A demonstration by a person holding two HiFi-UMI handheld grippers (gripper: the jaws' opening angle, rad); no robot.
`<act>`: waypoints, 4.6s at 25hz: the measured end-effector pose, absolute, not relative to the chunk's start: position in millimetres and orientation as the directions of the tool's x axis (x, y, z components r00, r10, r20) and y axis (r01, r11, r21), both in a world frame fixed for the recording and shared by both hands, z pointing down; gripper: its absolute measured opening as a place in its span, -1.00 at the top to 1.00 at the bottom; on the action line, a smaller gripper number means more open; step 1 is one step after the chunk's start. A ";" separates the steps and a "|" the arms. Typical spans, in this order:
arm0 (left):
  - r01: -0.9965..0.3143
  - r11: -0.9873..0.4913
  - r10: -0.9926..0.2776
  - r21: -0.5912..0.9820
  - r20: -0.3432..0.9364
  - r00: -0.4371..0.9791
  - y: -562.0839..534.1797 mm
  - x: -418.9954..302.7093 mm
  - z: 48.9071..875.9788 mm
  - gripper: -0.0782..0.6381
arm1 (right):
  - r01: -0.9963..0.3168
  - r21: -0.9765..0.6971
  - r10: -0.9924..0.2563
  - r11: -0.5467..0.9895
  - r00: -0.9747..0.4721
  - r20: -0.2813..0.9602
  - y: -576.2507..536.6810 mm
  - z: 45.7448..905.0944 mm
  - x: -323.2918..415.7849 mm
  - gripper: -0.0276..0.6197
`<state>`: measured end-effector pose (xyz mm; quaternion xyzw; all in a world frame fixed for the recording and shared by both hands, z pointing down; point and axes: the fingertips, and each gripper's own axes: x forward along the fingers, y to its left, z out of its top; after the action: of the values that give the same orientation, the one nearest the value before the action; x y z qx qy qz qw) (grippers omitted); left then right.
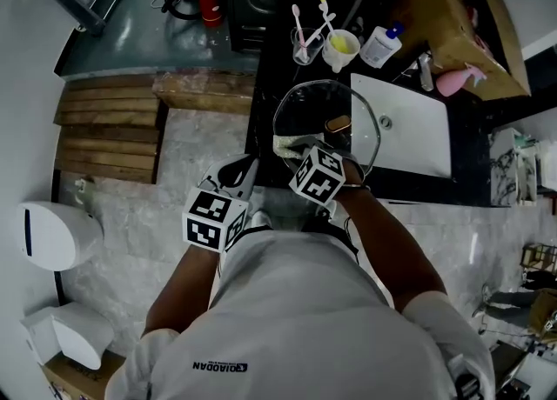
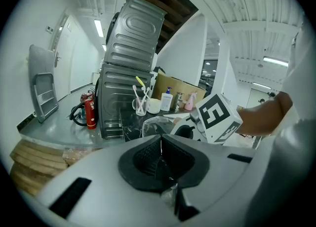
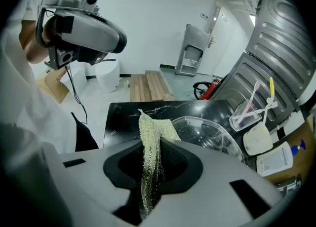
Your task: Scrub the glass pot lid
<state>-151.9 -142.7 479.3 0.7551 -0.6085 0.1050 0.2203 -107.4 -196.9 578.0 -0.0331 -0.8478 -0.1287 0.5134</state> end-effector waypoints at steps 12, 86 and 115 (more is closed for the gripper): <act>-0.965 -0.190 -0.875 0.181 0.414 0.250 -159.0 -141.0 472.7 0.73 | 0.126 0.223 -0.107 0.967 -0.591 0.800 -209.3 540.3 -111.1 0.66; -0.971 -0.007 -0.870 0.238 0.478 0.123 -229.3 -97.9 482.9 0.73 | 0.262 0.218 -0.019 0.940 -0.599 0.801 -375.7 562.3 22.1 0.66; -0.929 -0.274 -0.802 0.247 0.475 0.363 -195.5 -107.7 494.8 0.73 | -0.074 0.238 -0.240 0.968 -0.530 0.813 -296.7 564.8 55.9 0.66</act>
<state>-107.7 -195.5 494.8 0.7875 -0.5495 0.1292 0.2472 55.9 -296.7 564.8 0.0903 -0.8702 -0.0874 0.4764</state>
